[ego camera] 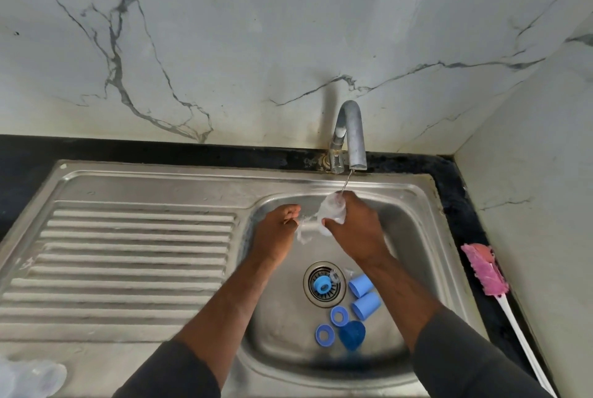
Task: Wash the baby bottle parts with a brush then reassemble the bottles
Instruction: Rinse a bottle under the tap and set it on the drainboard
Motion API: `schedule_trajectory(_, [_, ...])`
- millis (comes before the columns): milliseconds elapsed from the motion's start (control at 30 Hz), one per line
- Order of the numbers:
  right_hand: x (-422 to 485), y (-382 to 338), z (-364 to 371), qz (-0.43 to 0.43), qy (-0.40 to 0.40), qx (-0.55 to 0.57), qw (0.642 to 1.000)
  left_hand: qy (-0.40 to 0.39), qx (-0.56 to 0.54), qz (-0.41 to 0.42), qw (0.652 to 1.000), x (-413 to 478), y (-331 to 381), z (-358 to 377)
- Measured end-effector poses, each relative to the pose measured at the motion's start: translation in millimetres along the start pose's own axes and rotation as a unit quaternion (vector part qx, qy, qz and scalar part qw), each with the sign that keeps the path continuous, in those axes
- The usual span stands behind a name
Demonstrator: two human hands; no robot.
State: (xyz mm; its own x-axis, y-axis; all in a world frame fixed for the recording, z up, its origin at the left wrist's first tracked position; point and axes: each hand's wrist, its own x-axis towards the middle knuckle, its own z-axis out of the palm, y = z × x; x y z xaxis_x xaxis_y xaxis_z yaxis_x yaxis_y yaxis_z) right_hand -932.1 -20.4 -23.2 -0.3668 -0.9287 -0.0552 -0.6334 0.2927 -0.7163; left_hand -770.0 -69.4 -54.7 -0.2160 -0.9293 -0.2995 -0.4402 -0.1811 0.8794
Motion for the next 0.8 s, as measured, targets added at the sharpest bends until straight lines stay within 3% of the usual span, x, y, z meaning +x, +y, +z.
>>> schedule_trajectory(67, [4,-3,-3,-0.020,0.071,0.044,0.996,-0.002,-0.014,0.000,1.000,3,1,1])
schedule_trajectory(100, [5,-3,-3,-0.018,0.070,0.053,0.996,-0.004,-0.013,-0.001,1.000,4,1,2])
schedule_trajectory(200, [2,4,3,0.008,-0.027,0.005,1.000,-0.012,-0.009,-0.005,1.000,0,1,4])
schedule_trajectory(333, [9,0,-2,-0.029,0.042,0.078,0.996,-0.008,-0.021,0.001,1.000,4,-1,3])
schedule_trajectory(467, [7,7,6,0.002,-0.055,0.062,0.997,-0.016,-0.036,-0.021,0.999,4,-3,1])
schedule_trajectory(600, [9,3,2,-0.014,0.065,0.141,0.988,-0.014,-0.061,-0.026,0.998,7,-11,0])
schedule_trajectory(700, [9,10,8,0.016,-0.023,0.079,0.996,-0.015,-0.083,-0.050,0.995,8,-12,3])
schedule_trajectory(800, [9,14,1,0.015,-0.015,0.103,0.994,-0.029,-0.162,-0.086,0.983,9,-4,14])
